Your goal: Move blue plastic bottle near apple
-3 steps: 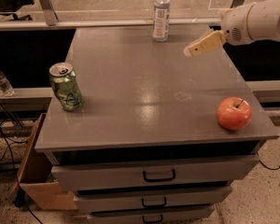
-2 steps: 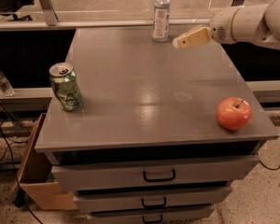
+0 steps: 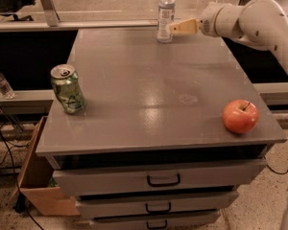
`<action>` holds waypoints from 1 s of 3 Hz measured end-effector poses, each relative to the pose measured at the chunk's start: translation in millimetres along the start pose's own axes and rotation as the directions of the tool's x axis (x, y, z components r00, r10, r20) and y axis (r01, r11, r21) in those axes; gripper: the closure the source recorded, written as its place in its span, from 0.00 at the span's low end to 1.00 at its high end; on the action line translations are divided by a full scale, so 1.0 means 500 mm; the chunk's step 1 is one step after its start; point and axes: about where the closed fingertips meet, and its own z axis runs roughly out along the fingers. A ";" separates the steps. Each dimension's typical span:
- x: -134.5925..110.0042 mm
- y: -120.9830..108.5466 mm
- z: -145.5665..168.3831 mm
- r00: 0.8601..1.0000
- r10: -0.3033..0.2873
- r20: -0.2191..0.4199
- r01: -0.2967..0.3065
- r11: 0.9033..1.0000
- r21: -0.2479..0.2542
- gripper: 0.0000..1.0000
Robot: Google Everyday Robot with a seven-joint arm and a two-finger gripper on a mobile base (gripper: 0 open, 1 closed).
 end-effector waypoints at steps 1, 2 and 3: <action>-0.003 -0.020 0.072 0.999 0.045 0.019 -0.045 0.999 0.014 0.00; -0.014 -0.013 0.134 0.998 0.063 0.013 -0.063 0.998 0.006 0.00; -0.008 -0.003 0.185 0.996 0.088 0.003 -0.088 0.996 0.011 0.00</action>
Offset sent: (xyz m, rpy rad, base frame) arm 0.0926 0.0494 -0.0043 0.0709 0.0372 -0.0186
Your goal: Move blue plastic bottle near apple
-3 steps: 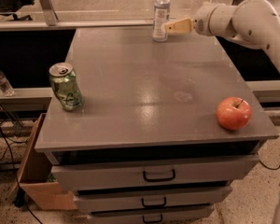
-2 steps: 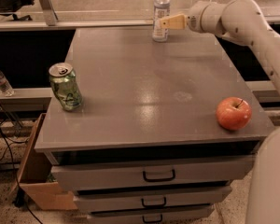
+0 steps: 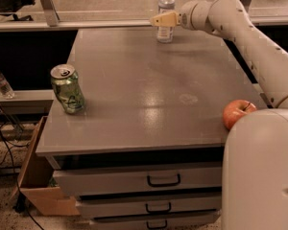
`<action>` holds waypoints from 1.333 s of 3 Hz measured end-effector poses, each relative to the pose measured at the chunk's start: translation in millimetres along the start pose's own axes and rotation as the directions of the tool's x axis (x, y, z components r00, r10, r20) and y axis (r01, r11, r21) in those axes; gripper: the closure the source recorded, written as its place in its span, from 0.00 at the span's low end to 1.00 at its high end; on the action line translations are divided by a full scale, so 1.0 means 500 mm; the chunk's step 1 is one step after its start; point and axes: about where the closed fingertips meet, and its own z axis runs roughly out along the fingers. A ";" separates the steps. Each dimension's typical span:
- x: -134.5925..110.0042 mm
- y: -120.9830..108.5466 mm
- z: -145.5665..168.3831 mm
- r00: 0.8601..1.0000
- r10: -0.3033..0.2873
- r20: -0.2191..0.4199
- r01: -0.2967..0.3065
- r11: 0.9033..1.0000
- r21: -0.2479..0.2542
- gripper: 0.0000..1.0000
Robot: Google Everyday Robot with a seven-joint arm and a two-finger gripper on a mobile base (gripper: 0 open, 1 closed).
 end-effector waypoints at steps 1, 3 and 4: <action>0.008 0.011 0.039 0.999 0.035 -0.005 -0.035 0.999 -0.007 0.00; 0.005 0.020 0.082 0.999 0.047 0.001 -0.047 0.999 -0.015 0.37; 0.008 0.003 0.076 0.999 0.038 0.003 -0.038 0.999 0.003 0.61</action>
Offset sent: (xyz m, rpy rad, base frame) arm 0.0362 0.0344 -0.0090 0.0584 0.0436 0.0139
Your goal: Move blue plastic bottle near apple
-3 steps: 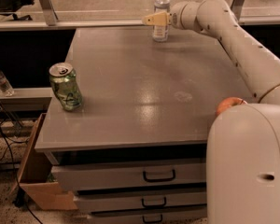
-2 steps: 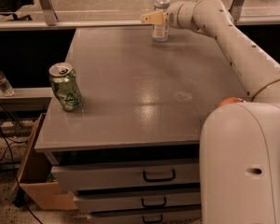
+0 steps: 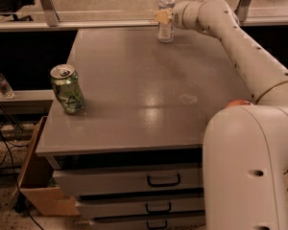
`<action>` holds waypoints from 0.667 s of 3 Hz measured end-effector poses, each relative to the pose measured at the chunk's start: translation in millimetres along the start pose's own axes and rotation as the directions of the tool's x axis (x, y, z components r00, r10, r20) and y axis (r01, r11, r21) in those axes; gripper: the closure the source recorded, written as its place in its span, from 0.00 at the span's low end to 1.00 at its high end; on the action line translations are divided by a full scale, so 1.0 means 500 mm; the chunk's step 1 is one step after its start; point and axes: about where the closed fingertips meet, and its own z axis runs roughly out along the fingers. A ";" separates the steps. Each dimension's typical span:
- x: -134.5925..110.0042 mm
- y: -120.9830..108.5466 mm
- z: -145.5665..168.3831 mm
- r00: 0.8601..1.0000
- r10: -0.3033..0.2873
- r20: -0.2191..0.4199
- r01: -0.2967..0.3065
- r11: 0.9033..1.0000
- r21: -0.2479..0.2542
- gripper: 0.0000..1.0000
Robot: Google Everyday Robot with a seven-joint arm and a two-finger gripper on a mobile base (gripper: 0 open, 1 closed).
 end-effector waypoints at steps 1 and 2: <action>0.006 -0.017 -0.022 1.000 -0.009 -0.005 0.009 1.000 0.016 0.83; 0.005 -0.019 -0.063 1.000 -0.015 -0.006 0.015 1.000 0.006 1.00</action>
Offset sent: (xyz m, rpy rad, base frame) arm -0.0523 -0.0429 0.0153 -0.0206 -0.0103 0.0102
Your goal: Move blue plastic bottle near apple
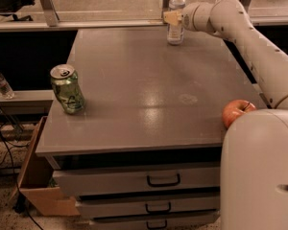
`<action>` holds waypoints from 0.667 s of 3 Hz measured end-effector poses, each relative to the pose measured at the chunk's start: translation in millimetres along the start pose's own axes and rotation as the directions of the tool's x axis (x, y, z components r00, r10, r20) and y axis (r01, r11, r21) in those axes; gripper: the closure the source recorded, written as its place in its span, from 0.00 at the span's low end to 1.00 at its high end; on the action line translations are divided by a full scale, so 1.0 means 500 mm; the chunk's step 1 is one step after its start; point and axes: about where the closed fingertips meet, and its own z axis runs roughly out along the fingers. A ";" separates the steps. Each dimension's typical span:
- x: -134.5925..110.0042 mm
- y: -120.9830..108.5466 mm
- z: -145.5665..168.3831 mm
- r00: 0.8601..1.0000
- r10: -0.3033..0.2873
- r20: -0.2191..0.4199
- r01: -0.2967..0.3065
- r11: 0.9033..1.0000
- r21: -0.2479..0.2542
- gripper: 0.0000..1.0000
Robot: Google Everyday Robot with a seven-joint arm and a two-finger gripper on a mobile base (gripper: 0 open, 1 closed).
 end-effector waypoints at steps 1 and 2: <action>-0.023 0.022 -0.068 1.000 -0.024 0.019 0.025 0.998 -0.050 1.00; -0.039 0.071 -0.159 0.998 -0.044 0.043 0.050 0.991 -0.127 1.00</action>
Offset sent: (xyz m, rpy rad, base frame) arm -0.1609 -0.0107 0.0452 0.0075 -0.0427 0.2413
